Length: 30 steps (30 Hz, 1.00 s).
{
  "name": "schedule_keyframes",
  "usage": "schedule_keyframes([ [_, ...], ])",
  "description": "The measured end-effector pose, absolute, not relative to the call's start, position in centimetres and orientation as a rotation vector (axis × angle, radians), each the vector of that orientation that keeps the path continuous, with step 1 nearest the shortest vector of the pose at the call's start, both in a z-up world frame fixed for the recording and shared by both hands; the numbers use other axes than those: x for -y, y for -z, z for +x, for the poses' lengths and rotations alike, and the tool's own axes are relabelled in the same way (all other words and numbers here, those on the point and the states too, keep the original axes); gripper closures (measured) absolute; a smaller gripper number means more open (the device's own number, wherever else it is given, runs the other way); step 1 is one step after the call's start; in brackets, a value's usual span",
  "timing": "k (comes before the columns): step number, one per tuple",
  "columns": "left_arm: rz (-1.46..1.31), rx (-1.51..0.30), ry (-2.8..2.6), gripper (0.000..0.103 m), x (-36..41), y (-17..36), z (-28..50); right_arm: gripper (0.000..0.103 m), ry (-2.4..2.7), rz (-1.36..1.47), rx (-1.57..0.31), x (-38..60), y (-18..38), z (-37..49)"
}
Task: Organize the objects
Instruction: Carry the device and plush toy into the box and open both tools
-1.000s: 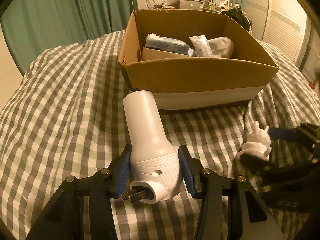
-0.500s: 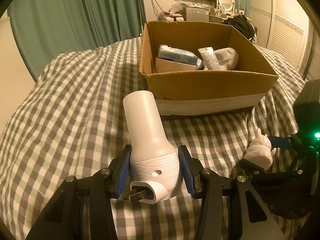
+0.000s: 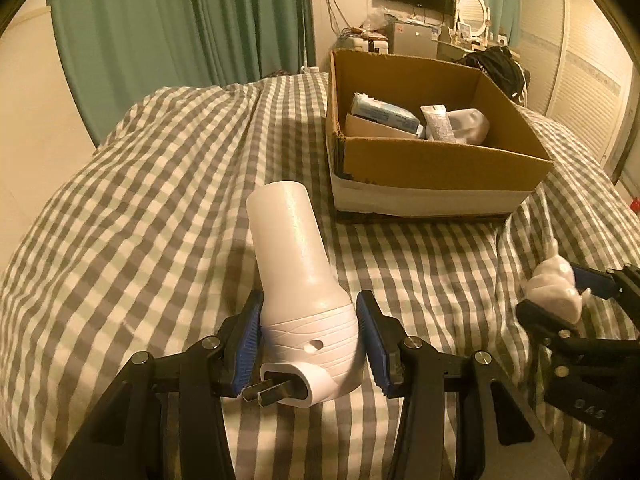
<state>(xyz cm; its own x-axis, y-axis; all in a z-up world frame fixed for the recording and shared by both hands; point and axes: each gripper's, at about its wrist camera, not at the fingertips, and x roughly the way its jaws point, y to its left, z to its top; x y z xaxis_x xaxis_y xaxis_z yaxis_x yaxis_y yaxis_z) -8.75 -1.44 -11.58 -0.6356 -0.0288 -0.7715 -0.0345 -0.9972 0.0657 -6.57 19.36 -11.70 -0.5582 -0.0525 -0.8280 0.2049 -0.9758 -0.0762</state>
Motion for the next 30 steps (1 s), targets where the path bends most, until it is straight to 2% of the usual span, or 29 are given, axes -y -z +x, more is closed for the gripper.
schedule_keyframes([
  [4,-1.295,-0.109,-2.832,0.055,1.1,10.2,-7.6,0.034,2.651,1.341,-0.17,-18.9,10.6,-6.1],
  [14,-1.125,-0.081,-2.829,0.055,-0.5,4.3,-7.3,0.034,2.707,1.127,-0.193,-17.9,5.1,-4.2],
  [21,-1.009,-0.097,-2.864,0.055,-1.5,0.3,-9.9,0.034,2.745,0.986,-0.164,-18.5,0.2,-6.1],
  [30,-0.959,-0.139,-2.882,0.055,-2.5,-1.4,-15.2,0.034,2.786,0.864,-0.183,-18.6,-4.7,-11.2],
])
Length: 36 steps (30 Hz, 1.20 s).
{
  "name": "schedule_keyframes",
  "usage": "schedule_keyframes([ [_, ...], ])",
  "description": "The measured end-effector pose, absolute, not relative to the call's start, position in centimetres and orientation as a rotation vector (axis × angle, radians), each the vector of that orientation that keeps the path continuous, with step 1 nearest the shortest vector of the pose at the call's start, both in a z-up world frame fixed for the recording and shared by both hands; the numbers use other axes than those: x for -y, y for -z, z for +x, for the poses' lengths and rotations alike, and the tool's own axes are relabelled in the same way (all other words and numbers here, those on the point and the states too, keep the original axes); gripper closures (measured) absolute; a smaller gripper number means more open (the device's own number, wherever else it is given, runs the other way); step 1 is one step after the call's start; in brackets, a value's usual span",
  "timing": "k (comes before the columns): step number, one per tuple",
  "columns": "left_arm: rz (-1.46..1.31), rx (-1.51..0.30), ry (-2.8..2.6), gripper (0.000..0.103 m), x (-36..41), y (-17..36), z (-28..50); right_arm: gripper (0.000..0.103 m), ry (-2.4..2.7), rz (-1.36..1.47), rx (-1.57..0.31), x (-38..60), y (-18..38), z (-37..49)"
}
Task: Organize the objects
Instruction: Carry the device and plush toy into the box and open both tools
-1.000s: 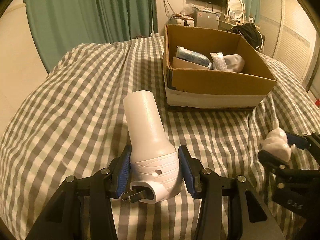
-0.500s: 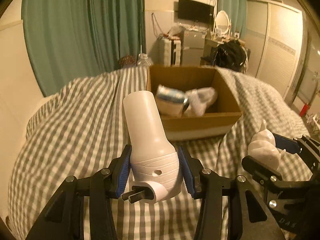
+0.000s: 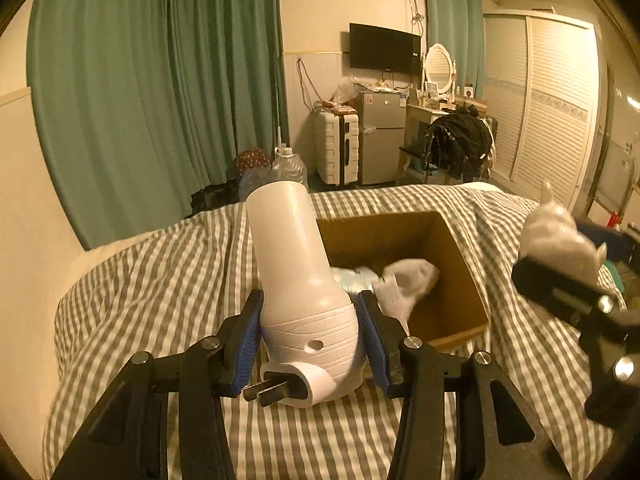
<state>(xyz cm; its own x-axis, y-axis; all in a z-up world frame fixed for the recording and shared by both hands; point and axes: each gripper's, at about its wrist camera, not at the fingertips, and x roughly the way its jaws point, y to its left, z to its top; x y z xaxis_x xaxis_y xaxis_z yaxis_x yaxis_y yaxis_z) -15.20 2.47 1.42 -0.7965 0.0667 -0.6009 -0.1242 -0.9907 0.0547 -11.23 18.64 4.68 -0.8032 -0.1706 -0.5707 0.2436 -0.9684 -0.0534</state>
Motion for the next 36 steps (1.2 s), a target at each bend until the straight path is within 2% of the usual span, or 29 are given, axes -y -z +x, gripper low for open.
schedule_keyframes([
  [6,-0.958,-0.159,-2.85,0.055,-3.2,-1.3,-20.2,0.034,2.806,0.828,-0.185,-18.5,-5.9,-15.8],
  [13,-0.947,-0.169,-2.808,0.055,-4.1,-0.9,-25.2,0.034,2.824,0.804,-0.104,-19.6,-6.5,-22.7],
  [22,-1.14,-0.223,-2.697,0.055,-5.7,5.7,-29.3,0.034,2.735,1.025,-0.007,-21.2,1.2,-28.7],
  [27,-1.151,-0.248,-2.679,0.055,-6.2,6.9,-29.6,0.034,2.691,1.156,0.026,-21.8,4.6,-30.7],
  [36,-1.146,-0.261,-2.693,0.054,-6.5,7.6,-29.6,0.034,2.649,1.22,0.103,-22.3,6.6,-31.3],
])
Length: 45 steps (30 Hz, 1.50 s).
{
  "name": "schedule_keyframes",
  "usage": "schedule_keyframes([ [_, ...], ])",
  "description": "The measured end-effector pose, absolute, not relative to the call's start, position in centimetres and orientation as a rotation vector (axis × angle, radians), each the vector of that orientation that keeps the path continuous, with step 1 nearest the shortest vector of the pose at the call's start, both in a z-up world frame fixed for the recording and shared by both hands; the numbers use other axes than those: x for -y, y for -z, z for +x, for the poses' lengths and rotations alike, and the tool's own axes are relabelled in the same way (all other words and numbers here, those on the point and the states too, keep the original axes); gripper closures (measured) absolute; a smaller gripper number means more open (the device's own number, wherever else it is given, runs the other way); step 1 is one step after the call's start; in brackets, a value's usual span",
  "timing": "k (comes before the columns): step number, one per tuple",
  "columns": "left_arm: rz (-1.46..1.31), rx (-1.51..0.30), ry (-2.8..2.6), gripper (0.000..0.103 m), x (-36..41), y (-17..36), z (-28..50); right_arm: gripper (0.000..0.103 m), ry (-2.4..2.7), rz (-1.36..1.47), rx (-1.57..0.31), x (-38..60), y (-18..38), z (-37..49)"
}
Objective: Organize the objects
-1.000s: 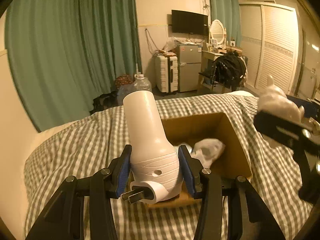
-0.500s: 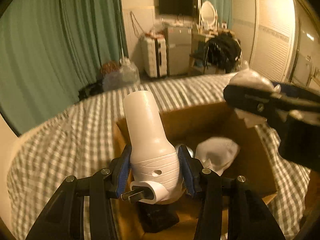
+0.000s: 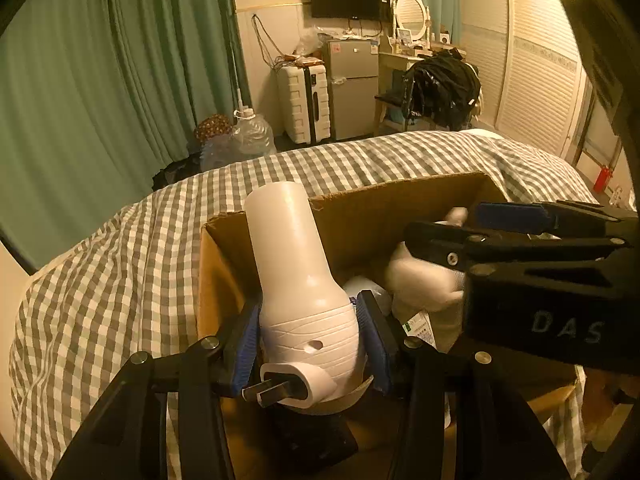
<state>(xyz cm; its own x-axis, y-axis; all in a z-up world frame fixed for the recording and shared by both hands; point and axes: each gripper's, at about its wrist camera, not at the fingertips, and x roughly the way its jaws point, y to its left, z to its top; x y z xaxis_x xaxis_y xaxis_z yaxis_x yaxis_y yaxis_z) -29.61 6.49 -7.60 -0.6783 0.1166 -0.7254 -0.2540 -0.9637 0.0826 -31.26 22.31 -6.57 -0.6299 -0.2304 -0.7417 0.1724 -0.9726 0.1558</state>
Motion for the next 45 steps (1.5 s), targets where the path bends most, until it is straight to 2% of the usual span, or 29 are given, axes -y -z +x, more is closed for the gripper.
schedule_keyframes([
  [2,-1.148,-0.239,-2.689,0.049,-6.3,7.6,-29.6,0.029,2.648,1.204,0.122,-22.6,6.5,-31.2],
  [4,-1.146,-0.225,-2.693,0.036,-6.3,7.4,-29.6,0.026,2.664,1.187,0.139,-22.9,6.1,-30.9],
  [6,-1.125,-0.213,-2.709,0.018,-6.1,6.8,-29.1,0.026,2.677,1.175,0.146,-23.0,5.6,-30.6],
  [12,-1.047,-0.242,-2.748,0.009,-5.9,3.9,-27.2,0.022,2.739,1.104,0.166,-23.7,1.9,-28.7],
  [17,-0.947,-0.225,-2.795,0.007,-5.2,0.2,-24.3,0.018,2.796,0.985,0.133,-23.5,-2.7,-25.2],
  [27,-0.716,-0.205,-2.904,0.001,-3.6,-8.4,-18.1,0.004,2.936,0.691,0.069,-24.0,-12.2,-16.3],
  [31,-0.602,-0.189,-2.95,0.0,-2.2,-11.5,-14.7,0.003,2.986,0.578,0.073,-25.1,-15.0,-12.2],
  [38,-0.433,-0.162,-3.012,0.0,-0.2,-13.5,-9.9,0.001,3.064,0.437,0.053,-26.6,-15.8,-6.2],
  [45,-0.362,-0.154,-3.04,0.0,0.4,-11.7,-7.6,0.0,3.098,0.423,0.074,-27.2,-12.8,-4.1],
])
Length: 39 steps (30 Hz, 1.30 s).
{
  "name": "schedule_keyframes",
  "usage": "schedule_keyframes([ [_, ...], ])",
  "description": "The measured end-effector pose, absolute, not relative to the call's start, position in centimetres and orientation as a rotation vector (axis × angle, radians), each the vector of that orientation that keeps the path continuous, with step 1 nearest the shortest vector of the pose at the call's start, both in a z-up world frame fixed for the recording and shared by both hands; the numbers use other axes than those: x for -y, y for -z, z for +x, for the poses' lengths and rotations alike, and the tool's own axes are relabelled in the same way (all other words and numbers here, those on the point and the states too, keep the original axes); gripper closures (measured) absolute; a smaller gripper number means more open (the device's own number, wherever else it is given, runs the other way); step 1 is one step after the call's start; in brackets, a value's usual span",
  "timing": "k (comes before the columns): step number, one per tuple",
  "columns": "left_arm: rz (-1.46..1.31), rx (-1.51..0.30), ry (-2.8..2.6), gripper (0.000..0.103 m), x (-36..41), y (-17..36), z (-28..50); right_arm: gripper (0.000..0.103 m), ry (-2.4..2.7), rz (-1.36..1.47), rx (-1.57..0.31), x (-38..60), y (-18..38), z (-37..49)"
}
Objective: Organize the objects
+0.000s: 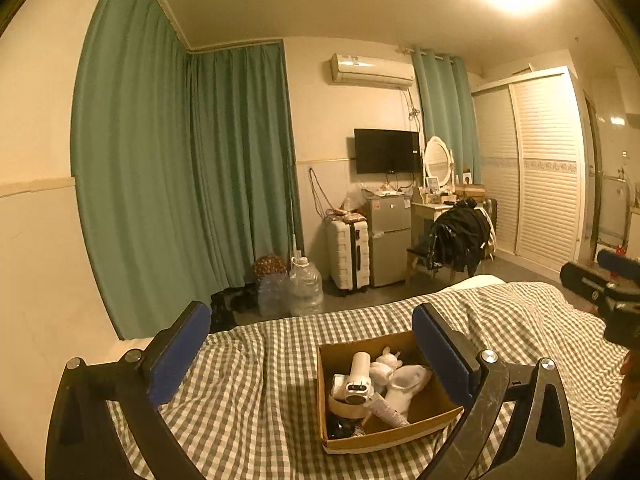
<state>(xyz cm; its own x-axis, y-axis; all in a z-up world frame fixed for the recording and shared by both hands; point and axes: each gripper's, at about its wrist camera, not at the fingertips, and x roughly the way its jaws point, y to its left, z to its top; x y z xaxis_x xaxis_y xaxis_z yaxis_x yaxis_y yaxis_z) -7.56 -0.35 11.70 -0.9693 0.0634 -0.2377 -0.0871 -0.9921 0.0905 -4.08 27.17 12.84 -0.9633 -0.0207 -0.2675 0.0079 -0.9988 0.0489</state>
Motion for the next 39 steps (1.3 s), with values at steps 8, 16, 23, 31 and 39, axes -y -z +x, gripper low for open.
schedule_keyframes([
  [8,-0.477,-0.107,-3.076,0.0,0.6,-6.3,-8.3,0.0,3.119,0.479,0.007,-25.5,-5.8,-5.7],
  [16,-0.567,-0.109,-3.121,0.0,1.6,-1.2,-9.6,0.0,3.119,0.525,-0.068,-23.9,-1.0,-6.9],
  [23,-0.637,-0.118,-3.129,0.0,1.9,0.2,-10.5,0.0,3.111,0.57,-0.08,-23.6,0.0,-7.4],
  [31,-0.644,-0.146,-3.115,0.0,1.1,0.6,-10.3,0.0,3.093,0.592,-0.019,-23.9,0.0,-7.3],
  [39,-0.649,-0.145,-3.105,0.0,1.0,0.5,-10.3,0.0,3.094,0.615,-0.016,-24.0,0.1,-7.6],
])
